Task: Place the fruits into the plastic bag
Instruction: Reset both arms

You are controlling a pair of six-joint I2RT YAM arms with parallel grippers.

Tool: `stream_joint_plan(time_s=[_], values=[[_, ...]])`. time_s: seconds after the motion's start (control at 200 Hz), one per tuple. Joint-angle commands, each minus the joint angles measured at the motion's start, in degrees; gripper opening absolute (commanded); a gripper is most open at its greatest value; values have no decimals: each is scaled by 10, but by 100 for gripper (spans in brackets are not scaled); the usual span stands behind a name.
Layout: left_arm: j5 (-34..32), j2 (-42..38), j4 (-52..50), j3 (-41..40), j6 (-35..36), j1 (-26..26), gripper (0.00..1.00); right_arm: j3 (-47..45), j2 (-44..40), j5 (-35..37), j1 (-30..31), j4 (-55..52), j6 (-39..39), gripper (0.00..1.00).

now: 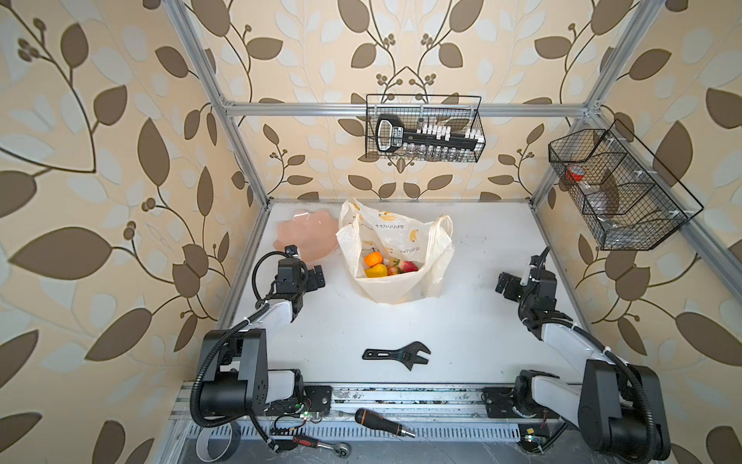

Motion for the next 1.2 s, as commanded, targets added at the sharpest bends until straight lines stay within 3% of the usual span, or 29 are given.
stream_joint_plan(time_s=[0.0, 0.07, 0.21, 0.26, 0.395, 0.605, 0.685, 1.195], values=[[40, 8, 175, -44, 26, 1, 99, -32, 19, 31, 60, 187, -60, 100], [47, 29, 263, -78, 34, 1, 99, -37, 34, 28, 76, 233, -73, 100], [100, 119, 325, -67, 57, 1, 99, -30, 75, 18, 76, 275, -99, 100], [102, 108, 278, -56, 57, 1, 99, -47, 96, 9, 60, 332, -85, 100], [103, 112, 234, -32, 62, 0, 99, -40, 92, 25, 67, 305, -86, 100], [93, 106, 246, -40, 62, -6, 99, -49, 86, 32, 73, 317, -91, 100], [56, 106, 241, -37, 69, -26, 99, -48, 87, 32, 73, 317, -91, 100], [55, 112, 232, -29, 63, -23, 99, -48, 87, 32, 74, 317, -92, 100]])
